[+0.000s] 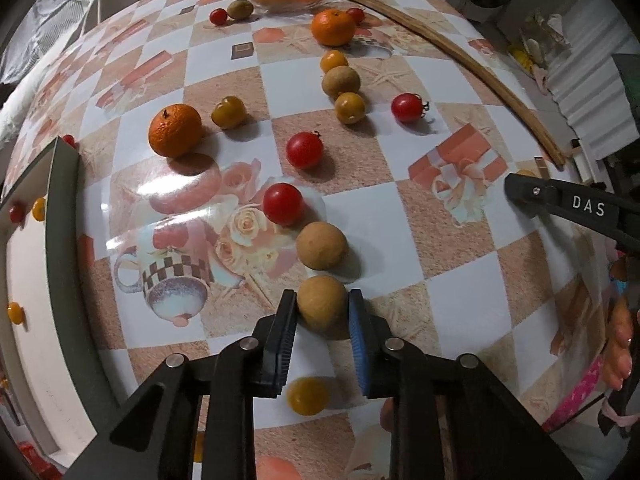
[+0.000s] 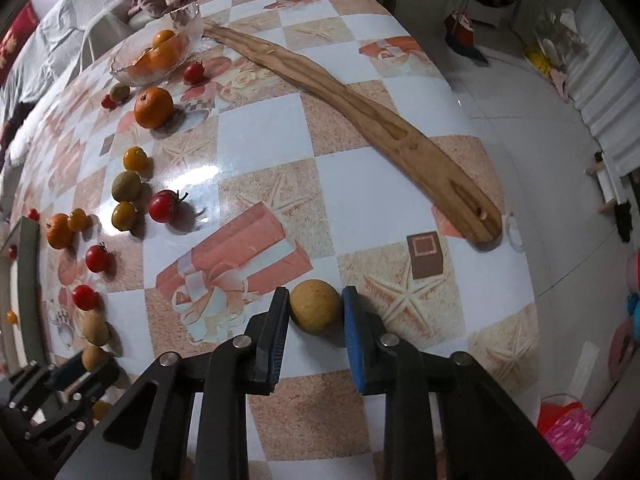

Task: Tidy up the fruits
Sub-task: 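Grasp a brown round fruit with the left gripper while the right grasps another, then carry both brown fruits to the white tray and open both grippers, then move both open grippers back over the fruits on the table, then grasp a brown round fruit with the left gripper while the right grasps a red tomato, then carry both fruits into the white tray and open both grippers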

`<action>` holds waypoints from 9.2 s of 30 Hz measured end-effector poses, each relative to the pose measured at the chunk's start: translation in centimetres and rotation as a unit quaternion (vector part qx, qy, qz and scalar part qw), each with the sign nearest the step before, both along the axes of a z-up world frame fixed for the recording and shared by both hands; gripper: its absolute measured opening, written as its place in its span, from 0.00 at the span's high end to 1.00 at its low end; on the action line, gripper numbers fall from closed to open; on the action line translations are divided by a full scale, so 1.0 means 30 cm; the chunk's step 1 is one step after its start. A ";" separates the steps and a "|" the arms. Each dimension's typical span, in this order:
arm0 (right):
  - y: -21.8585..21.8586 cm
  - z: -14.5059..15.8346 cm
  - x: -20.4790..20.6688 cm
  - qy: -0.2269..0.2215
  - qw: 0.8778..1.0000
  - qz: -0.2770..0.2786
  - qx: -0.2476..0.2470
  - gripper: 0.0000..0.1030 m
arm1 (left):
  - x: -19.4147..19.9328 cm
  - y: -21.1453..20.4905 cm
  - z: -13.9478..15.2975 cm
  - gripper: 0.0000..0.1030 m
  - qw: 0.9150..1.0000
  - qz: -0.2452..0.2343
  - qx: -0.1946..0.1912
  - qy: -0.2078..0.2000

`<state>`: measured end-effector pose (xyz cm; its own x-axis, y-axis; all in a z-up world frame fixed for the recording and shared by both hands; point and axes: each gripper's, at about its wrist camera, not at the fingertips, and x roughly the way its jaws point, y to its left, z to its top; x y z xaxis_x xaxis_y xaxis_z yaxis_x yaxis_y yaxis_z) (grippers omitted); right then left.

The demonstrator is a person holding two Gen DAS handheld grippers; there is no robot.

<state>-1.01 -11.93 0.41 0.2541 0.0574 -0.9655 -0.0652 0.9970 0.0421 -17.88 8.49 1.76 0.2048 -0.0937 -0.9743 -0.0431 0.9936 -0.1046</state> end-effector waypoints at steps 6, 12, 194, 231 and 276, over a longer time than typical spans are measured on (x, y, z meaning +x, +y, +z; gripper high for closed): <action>0.014 0.013 -0.027 0.005 1.000 0.003 0.018 0.72 | -0.016 0.023 0.043 0.74 1.000 -0.001 -0.018 -0.011; 0.075 0.031 -0.053 0.007 0.999 0.020 0.030 0.72 | -0.020 0.079 0.068 0.74 0.999 0.017 -0.027 -0.016; 0.336 0.034 0.058 0.025 0.991 0.125 0.045 0.67 | 0.011 0.259 0.058 0.74 0.991 0.128 -0.027 -0.018; 1.009 0.150 -0.175 0.013 0.955 0.291 0.061 0.67 | -0.347 0.793 0.146 0.74 0.966 0.254 0.000 -0.040; 1.324 -0.060 -0.300 0.048 0.929 0.368 0.010 0.46 | -0.511 0.971 0.008 0.22 0.958 0.283 0.039 0.015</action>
